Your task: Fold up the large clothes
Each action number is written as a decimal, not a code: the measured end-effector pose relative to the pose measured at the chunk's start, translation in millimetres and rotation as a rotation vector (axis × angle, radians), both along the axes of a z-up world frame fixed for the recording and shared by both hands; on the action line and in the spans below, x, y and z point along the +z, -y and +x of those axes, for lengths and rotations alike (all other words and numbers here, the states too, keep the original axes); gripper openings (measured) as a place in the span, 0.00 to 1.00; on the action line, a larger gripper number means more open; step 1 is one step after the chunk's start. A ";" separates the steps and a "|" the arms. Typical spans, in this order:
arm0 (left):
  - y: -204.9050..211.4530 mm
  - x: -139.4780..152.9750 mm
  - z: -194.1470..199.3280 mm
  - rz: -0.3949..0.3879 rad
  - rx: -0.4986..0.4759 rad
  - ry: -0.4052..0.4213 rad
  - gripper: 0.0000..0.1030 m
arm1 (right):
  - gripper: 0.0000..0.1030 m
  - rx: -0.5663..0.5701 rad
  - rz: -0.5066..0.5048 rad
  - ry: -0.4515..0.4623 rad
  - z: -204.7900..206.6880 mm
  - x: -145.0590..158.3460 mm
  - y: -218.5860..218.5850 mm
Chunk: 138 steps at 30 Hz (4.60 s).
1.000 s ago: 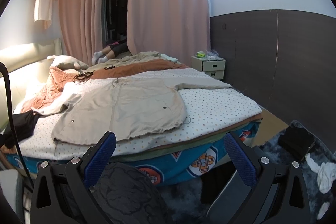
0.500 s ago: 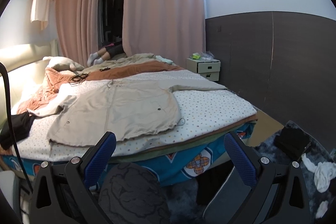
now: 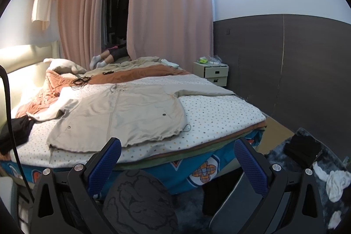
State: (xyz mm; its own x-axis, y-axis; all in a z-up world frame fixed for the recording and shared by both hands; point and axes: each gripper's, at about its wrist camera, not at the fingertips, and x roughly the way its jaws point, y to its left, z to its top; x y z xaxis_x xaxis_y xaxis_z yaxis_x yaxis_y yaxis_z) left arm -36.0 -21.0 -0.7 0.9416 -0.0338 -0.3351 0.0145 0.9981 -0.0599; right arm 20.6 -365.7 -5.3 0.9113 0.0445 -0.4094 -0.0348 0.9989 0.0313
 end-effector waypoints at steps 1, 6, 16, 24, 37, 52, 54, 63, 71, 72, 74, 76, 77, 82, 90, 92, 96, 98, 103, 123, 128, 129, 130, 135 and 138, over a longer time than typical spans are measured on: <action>0.1 0.0 0.3 0.001 0.000 0.000 0.99 | 1.00 -0.001 0.003 -0.004 0.3 -0.5 0.4; 0.9 -0.9 -0.4 -0.002 0.000 -0.001 0.99 | 1.00 0.007 0.012 -0.029 2.7 -2.8 1.1; -4.3 -1.6 0.4 -0.011 0.006 0.001 0.99 | 1.00 0.018 0.010 -0.035 2.5 -0.4 0.9; -8.5 -3.9 16.3 -0.010 -0.001 -0.034 0.99 | 1.00 0.030 0.020 -0.026 18.5 -2.4 -2.4; -32.7 -14.0 86.0 0.009 0.047 -0.099 0.99 | 1.00 0.096 0.062 -0.073 88.9 -19.8 -33.6; -104.9 -8.1 204.9 -0.063 0.109 -0.186 0.99 | 1.00 0.182 0.066 -0.147 233.5 -8.7 -117.5; -115.7 -9.8 217.2 -0.065 0.133 -0.194 0.99 | 1.00 0.205 0.076 -0.156 254.5 -8.4 -132.8; -190.6 -20.8 272.5 -0.078 0.303 -0.255 0.99 | 1.00 0.301 0.083 -0.190 335.2 -10.1 -199.5; -265.1 -23.1 308.5 -0.093 0.435 -0.286 0.95 | 1.00 0.391 0.113 -0.220 397.3 -16.2 -262.9; -277.2 -23.3 313.1 -0.097 0.458 -0.295 0.94 | 1.00 0.402 0.117 -0.226 404.4 -17.7 -272.4; -296.7 -24.0 320.3 -0.107 0.489 -0.309 0.91 | 1.00 0.423 0.128 -0.232 415.4 -21.3 -286.7; -314.9 -24.2 326.8 -0.105 0.526 -0.323 0.90 | 1.00 0.439 0.140 -0.244 425.4 -25.2 -300.1; -322.3 -24.9 329.4 -0.103 0.540 -0.328 0.90 | 1.00 0.453 0.150 -0.253 432.1 -27.9 -309.6; -370.3 -33.8 345.0 -0.138 0.610 -0.354 0.85 | 0.99 0.499 0.172 -0.267 452.5 -35.4 -344.4; -454.3 -50.0 369.1 -0.178 0.721 -0.432 0.82 | 0.95 0.537 0.179 -0.318 484.0 -51.8 -402.9; -470.2 -52.3 372.9 -0.178 0.745 -0.453 0.82 | 0.93 0.549 0.179 -0.331 491.3 -54.7 -418.3; -501.4 -59.4 380.8 -0.177 0.803 -0.496 0.82 | 0.83 0.586 0.187 -0.377 504.7 -64.6 -449.3; -517.1 -66.0 383.7 -0.184 0.829 -0.524 0.82 | 0.81 0.603 0.188 -0.391 509.0 -69.4 -463.0; -552.5 -87.5 395.7 -0.209 0.875 -0.594 0.78 | 0.64 0.642 0.188 -0.450 521.1 -89.7 -497.8; -627.4 -163.7 425.0 -0.347 1.011 -0.753 0.04 | 0.16 0.780 0.326 -0.761 549.2 -189.4 -586.3; -606.8 -107.9 433.9 -0.259 0.963 -0.654 0.03 | 0.15 0.867 0.320 -0.870 529.8 -213.4 -611.0; -600.7 -90.6 434.9 -0.250 0.947 -0.618 0.03 | 0.15 0.867 0.316 -0.868 529.1 -212.4 -610.5; -594.6 -77.0 435.5 -0.240 0.935 -0.588 0.03 | 0.15 0.867 0.323 -0.880 530.4 -210.4 -608.7; -559.5 0.3 446.5 -0.205 0.853 -0.452 0.03 | 0.16 0.820 0.368 -0.845 540.3 -185.3 -578.1; -535.1 38.4 456.9 -0.183 0.798 -0.390 0.03 | 0.26 0.790 0.379 -0.795 540.9 -165.8 -549.9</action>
State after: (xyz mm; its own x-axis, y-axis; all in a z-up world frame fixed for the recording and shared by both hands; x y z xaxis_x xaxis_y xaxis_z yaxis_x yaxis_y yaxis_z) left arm 420.9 514.1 37.6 0.5287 0.4961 -0.6887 -0.7323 0.6769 -0.0746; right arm 561.5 184.2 -171.1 0.0717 0.7217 -0.6884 -0.4759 0.6313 0.6123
